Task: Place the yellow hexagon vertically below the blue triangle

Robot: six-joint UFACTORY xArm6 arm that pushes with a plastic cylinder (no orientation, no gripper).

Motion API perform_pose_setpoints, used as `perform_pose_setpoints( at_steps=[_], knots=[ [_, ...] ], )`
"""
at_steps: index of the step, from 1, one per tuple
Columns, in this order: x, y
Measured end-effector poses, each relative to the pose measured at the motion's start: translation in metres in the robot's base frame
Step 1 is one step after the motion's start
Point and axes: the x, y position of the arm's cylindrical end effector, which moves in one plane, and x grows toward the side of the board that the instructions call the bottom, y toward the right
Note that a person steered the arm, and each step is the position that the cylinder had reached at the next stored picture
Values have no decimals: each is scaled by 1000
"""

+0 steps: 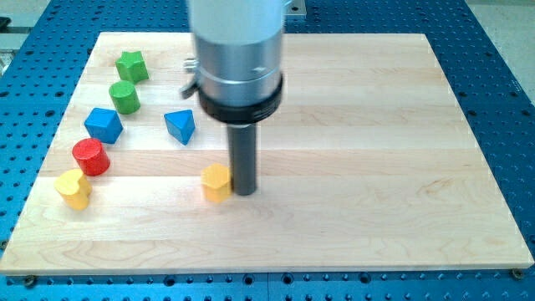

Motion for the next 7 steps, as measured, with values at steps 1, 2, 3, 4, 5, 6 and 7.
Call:
perform_pose_setpoints(
  at_steps=[1,2,3,4,5,6,7],
  knots=[
    [-7,-11],
    [-14,-18],
    [-9,-38],
    [-6,-29],
    [-2,54],
    [-4,138],
    [-4,162]
  ],
)
